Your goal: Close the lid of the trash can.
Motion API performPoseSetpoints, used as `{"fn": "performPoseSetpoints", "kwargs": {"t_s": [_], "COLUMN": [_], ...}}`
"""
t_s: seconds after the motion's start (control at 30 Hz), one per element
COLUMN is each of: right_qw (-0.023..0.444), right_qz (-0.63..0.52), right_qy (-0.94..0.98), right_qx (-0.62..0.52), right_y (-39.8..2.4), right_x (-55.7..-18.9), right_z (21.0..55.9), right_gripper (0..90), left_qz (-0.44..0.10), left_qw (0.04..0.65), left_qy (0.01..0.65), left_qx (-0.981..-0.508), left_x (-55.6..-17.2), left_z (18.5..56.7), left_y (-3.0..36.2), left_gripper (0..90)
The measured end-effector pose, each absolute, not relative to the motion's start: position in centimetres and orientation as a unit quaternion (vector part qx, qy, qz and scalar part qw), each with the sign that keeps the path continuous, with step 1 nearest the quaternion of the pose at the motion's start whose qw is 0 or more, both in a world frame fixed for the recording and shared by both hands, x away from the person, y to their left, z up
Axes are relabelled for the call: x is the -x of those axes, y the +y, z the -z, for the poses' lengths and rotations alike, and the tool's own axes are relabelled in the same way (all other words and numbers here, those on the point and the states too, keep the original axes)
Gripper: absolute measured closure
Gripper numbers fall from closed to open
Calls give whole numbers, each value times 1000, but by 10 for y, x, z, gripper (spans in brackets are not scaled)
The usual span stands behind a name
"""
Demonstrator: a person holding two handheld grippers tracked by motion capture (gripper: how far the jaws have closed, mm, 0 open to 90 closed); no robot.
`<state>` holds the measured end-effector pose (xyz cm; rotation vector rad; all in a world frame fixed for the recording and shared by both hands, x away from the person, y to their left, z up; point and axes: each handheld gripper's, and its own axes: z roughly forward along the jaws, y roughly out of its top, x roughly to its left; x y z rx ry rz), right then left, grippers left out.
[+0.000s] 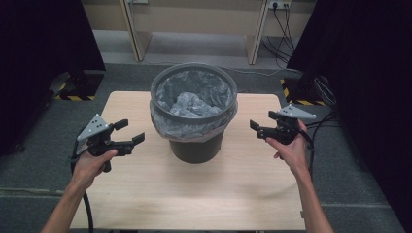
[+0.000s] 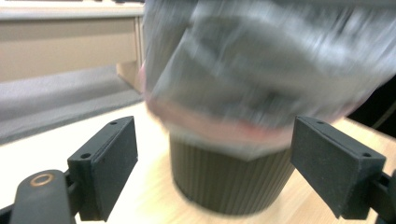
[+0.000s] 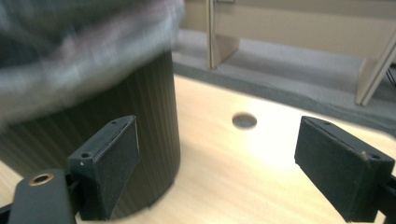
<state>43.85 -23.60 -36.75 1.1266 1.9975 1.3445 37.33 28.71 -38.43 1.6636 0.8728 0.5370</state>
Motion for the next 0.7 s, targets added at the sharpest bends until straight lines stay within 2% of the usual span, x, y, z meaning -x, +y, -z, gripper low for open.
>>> {"fn": "performPoseSetpoints", "kwargs": {"t_s": [0.4,0.7], "right_qw": [225,206], "right_qz": [-434,-396], "right_qy": [760,782], "right_qx": [-428,-436], "right_y": [-222,-215], "right_x": [-427,-414], "right_z": [431,473], "right_gripper": [144,151], "left_qz": [-229,-211], "left_qw": [508,436], "left_qy": [402,411], "left_qx": [-727,-772], "left_x": [-364,-365], "left_z": [459,501], "left_y": [298,292], "left_gripper": [146,147]}}
